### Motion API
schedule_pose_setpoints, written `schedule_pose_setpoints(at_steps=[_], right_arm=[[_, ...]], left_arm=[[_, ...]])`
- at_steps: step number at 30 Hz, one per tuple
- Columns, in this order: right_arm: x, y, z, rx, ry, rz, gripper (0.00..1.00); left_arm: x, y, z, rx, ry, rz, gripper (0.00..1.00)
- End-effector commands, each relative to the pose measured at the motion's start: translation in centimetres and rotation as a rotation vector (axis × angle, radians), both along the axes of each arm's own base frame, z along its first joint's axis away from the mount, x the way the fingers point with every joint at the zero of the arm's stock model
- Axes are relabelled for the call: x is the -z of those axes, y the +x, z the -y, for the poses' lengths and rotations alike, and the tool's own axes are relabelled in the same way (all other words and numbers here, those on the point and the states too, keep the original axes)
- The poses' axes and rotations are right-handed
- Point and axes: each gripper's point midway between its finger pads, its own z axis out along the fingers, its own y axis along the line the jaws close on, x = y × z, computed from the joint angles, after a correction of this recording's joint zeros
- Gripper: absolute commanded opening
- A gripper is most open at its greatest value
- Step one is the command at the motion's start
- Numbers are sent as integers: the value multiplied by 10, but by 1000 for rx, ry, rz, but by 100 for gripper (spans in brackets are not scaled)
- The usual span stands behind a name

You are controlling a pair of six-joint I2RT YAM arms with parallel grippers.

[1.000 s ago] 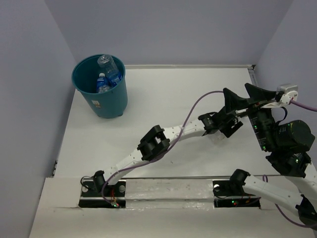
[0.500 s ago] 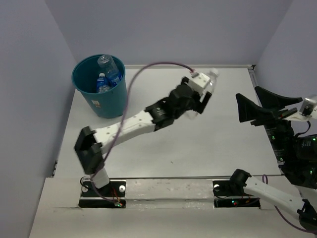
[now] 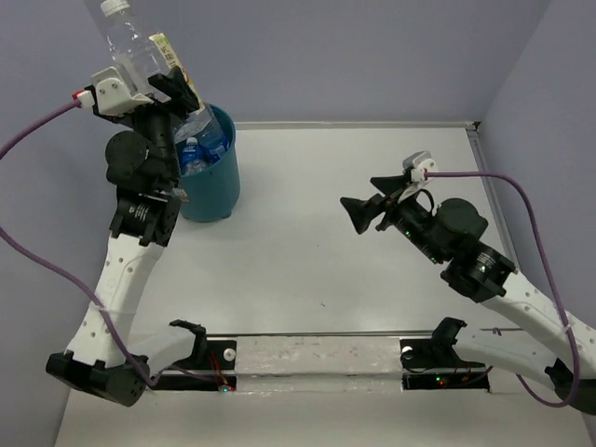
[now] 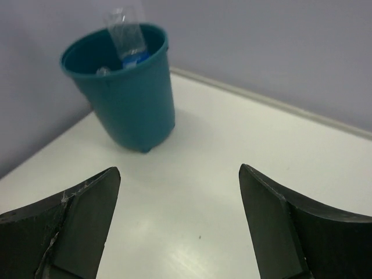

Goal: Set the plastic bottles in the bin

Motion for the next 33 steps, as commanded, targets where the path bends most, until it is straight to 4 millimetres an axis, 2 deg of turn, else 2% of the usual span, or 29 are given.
schedule_pose_setpoints(at_steps=[1,3,4,6,7,10,11,15,18,20,21,24,27,33], right_arm=[[-8,-16,-16,-123,66,10,88],[-4,-20,-18,-146,62,6,88],[2,-20,-19,-152,54,-1,88],[2,-23,-16,-156,57,7,88],[5,-24,-16,-159,53,6,88],[7,-27,-12,-157,55,10,88],[10,-28,-12,-160,51,8,88],[10,-32,-14,-184,73,14,88],[10,-34,-17,-204,82,21,88],[13,-33,-18,-205,76,22,88],[12,-33,-19,-207,77,23,88],[13,-32,-19,-205,77,23,88],[13,-33,-20,-210,81,24,88],[9,-35,-18,-210,94,29,88]], left_arm=[[69,46,-39,-129,-13,-147,35],[81,52,-50,-151,-30,-148,36],[87,55,-67,-202,-39,-157,36],[98,65,-82,-232,-62,-177,36],[102,67,-97,-265,-71,-184,36],[115,79,-108,-275,-81,-208,36],[114,80,-121,-302,-79,-205,36],[127,96,-127,-325,-42,-240,36],[141,107,-120,-279,-24,-251,38],[156,108,-119,-275,-12,-266,52],[157,108,-119,-277,-11,-255,68],[167,105,-123,-298,-6,-260,91],[168,102,-123,-299,-8,-257,99],[146,88,-104,-239,-6,-201,99]])
